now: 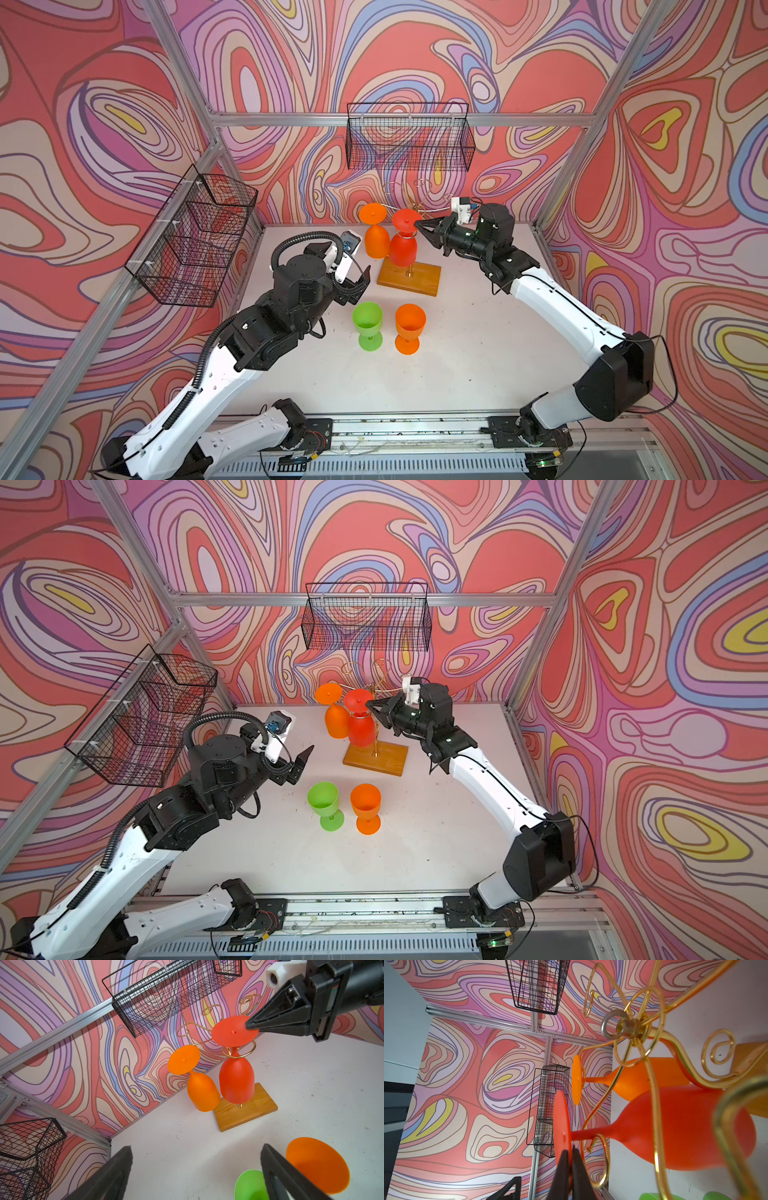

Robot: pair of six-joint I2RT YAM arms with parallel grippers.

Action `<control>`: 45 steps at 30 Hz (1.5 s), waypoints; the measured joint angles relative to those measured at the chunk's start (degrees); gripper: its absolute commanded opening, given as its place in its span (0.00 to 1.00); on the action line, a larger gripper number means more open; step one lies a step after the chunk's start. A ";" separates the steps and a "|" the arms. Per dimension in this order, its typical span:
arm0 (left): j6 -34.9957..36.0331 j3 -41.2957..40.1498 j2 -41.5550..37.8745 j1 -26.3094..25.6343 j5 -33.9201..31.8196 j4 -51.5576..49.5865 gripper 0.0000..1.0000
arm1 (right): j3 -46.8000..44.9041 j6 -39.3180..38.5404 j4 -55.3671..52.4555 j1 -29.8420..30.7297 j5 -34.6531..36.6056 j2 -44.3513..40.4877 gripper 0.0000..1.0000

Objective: Take the wine glass off the wine glass rack
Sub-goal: Pick up the wine glass from the wine glass rack.

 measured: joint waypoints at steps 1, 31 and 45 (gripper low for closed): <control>0.00 -0.11 0.00 0.00 0.02 0.00 0.96 | 0.00 -0.02 -0.44 0.00 0.44 -0.39 0.00; -0.63 -0.55 0.00 0.22 1.09 0.00 0.96 | -2.29 1.07 -1.97 0.07 6.78 -3.23 0.00; -0.66 -0.61 0.37 0.74 1.90 0.00 0.96 | -2.29 1.84 -4.76 0.11 12.24 -5.73 0.00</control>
